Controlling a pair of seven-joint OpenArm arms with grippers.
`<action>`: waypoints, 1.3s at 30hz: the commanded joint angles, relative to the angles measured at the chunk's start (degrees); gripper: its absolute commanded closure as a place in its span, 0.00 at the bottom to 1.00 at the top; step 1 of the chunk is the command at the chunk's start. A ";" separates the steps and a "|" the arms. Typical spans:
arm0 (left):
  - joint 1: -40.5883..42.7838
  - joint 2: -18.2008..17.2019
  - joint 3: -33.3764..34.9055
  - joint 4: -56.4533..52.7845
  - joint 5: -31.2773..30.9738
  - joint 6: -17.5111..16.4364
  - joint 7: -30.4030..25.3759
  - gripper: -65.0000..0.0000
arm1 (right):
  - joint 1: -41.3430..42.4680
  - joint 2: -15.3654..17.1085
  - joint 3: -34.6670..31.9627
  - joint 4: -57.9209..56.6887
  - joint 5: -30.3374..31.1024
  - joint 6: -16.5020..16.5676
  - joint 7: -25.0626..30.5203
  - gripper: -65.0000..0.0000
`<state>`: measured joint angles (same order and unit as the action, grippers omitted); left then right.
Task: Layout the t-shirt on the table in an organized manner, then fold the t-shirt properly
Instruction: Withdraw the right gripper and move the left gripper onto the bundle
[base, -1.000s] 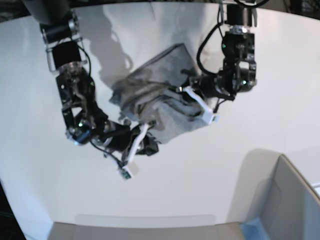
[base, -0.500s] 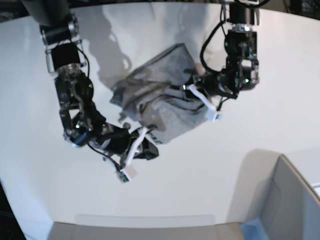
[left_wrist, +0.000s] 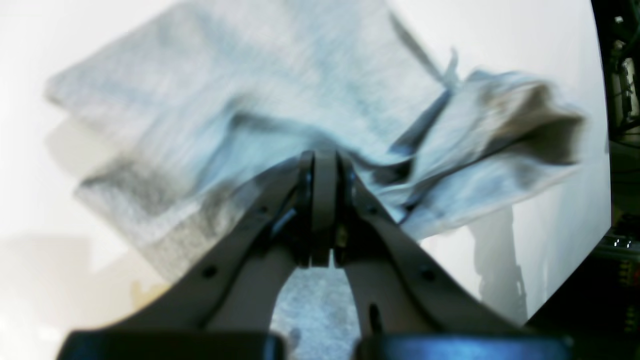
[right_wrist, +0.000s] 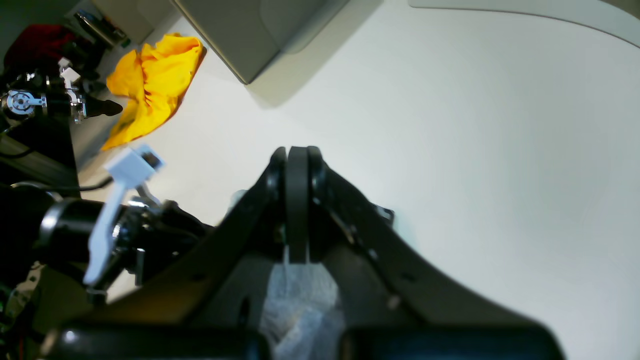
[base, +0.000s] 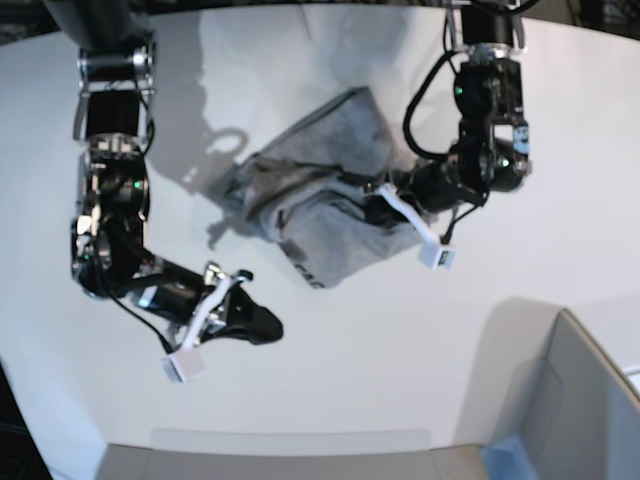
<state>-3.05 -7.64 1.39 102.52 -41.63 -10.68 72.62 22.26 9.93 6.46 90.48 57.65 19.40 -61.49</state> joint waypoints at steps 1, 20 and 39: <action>-0.86 -0.23 -0.20 1.61 -0.79 -0.09 -0.66 1.00 | 1.26 0.04 1.06 0.47 1.56 0.78 0.62 1.00; 1.60 -2.69 2.70 8.73 -1.05 -0.09 -0.66 0.99 | -7.71 7.34 10.29 0.82 1.65 0.95 -4.92 1.00; -3.32 1.70 26.70 9.96 11.69 -0.09 -9.89 0.78 | -17.38 12.79 18.99 0.82 1.65 0.95 -5.27 1.00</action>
<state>-5.48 -6.20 27.92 111.92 -30.00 -10.66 63.90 3.84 21.69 25.08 90.28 58.35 19.77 -67.94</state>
